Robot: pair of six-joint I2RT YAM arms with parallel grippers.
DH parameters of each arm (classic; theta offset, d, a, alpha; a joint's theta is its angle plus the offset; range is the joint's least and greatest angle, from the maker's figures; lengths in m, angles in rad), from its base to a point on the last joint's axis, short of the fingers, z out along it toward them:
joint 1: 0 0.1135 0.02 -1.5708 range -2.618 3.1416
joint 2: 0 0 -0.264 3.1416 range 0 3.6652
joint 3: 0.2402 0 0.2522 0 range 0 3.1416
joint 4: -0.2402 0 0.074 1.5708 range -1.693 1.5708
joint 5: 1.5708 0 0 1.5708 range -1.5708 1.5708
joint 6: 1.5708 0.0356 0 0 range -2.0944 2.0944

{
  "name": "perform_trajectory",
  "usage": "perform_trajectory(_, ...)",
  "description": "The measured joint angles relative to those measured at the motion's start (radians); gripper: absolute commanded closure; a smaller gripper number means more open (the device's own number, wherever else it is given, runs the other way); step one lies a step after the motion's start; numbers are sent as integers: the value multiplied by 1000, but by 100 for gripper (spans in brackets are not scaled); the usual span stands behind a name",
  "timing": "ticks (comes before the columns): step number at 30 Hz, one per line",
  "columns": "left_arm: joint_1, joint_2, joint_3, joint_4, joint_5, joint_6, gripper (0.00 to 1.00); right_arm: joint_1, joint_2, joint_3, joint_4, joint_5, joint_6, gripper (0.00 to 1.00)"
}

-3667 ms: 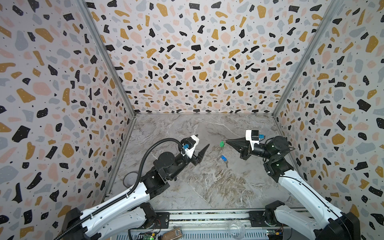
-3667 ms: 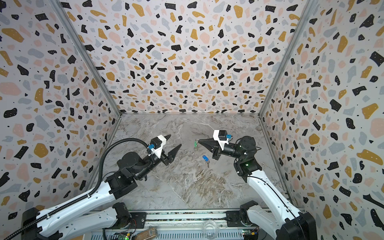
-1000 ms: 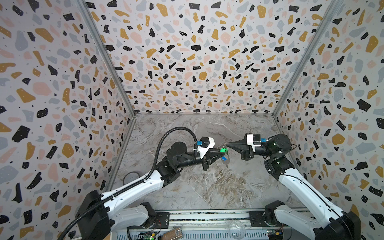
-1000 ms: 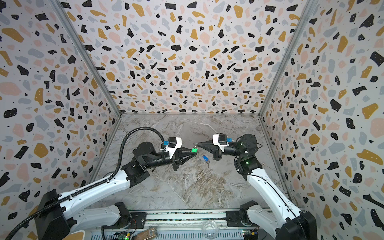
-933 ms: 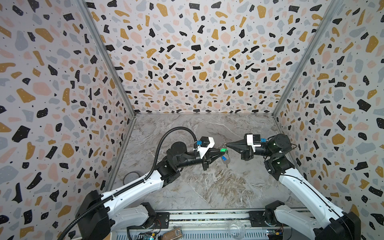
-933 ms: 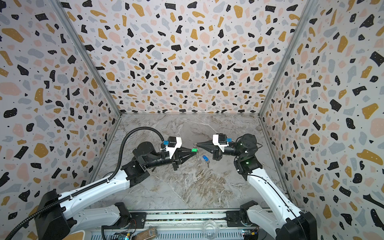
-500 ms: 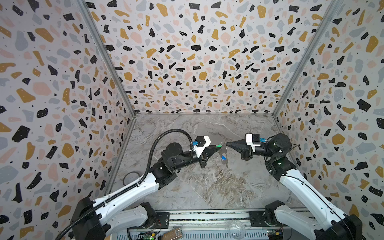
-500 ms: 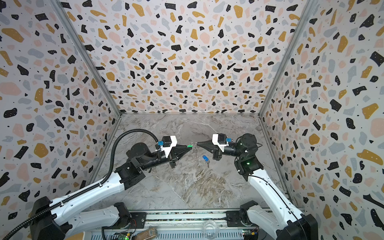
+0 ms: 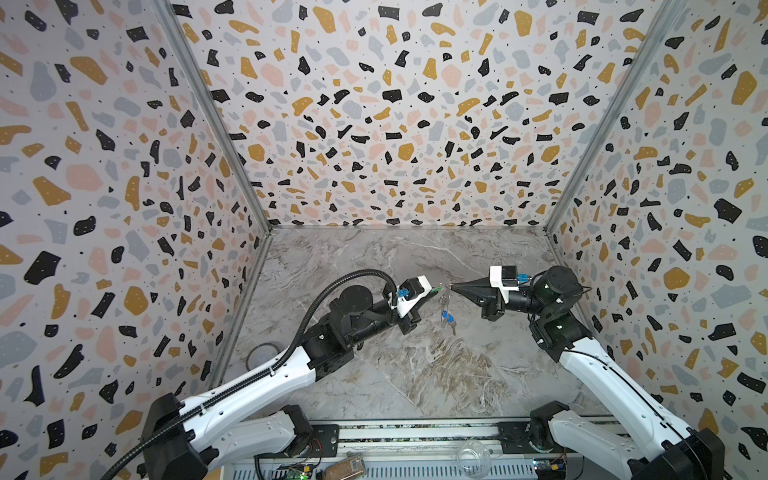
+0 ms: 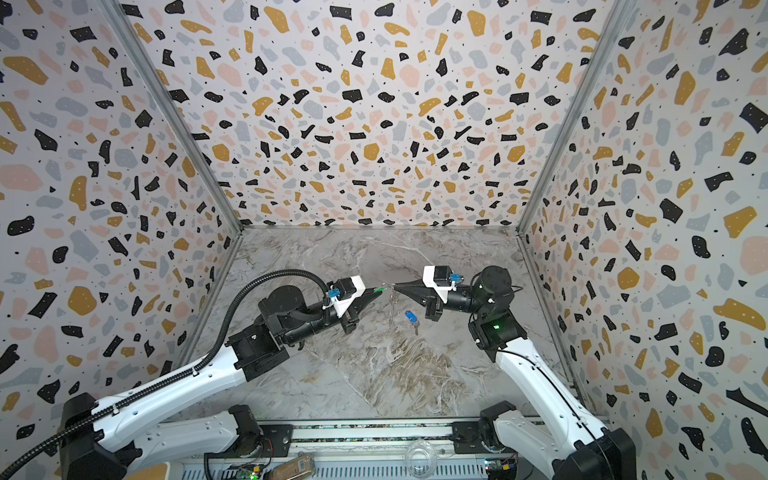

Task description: Remove the keys from the keyring

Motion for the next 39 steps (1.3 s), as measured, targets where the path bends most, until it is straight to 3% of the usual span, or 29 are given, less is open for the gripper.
perform_trajectory(15,-77,1,68,-97,-176,203,100,-1,0,19,-72,4,-16,100)
perform_trajectory(29,-127,18,101,-137,-241,310,100,-1,10,55,-160,15,-38,100)
perform_trajectory(39,-162,19,100,-137,-358,351,100,4,11,70,-218,62,-49,100)
